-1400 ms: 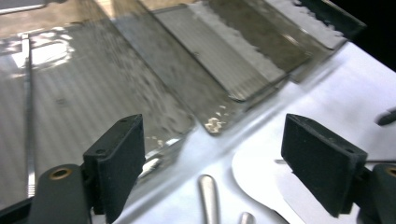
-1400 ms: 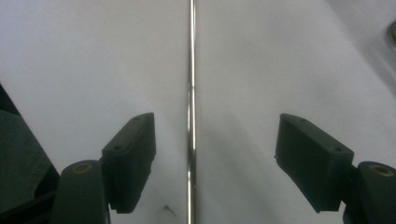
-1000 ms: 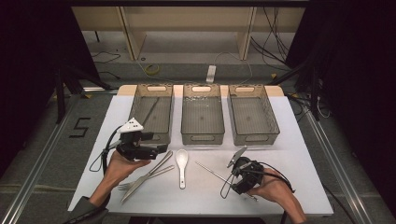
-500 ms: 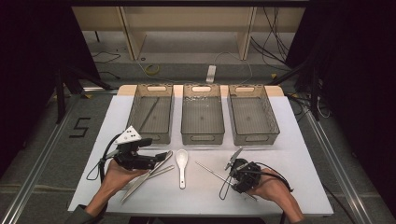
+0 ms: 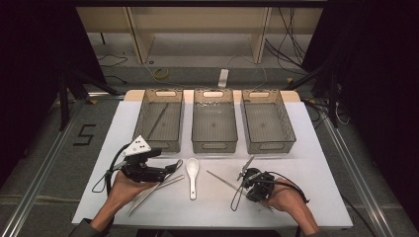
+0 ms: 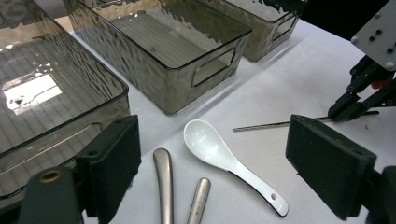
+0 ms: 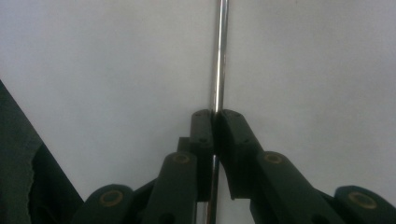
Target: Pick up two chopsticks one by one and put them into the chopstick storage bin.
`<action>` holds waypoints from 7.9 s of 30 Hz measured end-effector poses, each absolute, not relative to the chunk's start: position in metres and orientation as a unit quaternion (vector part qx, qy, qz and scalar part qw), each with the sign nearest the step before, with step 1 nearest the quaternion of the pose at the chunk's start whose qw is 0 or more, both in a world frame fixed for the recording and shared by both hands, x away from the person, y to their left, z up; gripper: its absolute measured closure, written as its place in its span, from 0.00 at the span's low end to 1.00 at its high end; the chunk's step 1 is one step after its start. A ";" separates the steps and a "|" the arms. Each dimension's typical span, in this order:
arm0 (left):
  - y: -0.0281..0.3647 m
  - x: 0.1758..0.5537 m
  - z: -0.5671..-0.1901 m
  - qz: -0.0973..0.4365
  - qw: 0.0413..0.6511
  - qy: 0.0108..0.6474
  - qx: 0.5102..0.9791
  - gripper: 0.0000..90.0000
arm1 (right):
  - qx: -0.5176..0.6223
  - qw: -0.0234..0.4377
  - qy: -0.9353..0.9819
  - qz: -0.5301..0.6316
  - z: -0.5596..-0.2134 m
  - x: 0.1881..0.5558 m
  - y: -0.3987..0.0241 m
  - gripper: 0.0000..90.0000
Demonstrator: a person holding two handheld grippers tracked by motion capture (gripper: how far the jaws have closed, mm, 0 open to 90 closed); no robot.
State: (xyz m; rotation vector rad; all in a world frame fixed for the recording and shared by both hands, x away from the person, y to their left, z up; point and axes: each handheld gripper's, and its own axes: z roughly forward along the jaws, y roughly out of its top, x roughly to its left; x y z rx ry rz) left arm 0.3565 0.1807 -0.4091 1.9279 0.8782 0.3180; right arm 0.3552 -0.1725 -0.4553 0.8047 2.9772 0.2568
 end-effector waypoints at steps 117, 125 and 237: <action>0.087 0.378 -0.415 0.073 0.297 0.181 0.935 0.95 | 0.262 0.098 0.892 0.356 -0.375 0.345 -0.174 0.40; 0.100 0.387 -0.413 0.077 0.303 0.212 0.926 0.95 | 0.294 0.123 0.864 0.389 -0.386 0.347 -0.182 0.39; 0.199 0.545 -0.399 0.152 0.332 0.505 0.782 0.95 | 0.355 0.143 0.784 0.490 -0.426 0.305 -0.216 0.29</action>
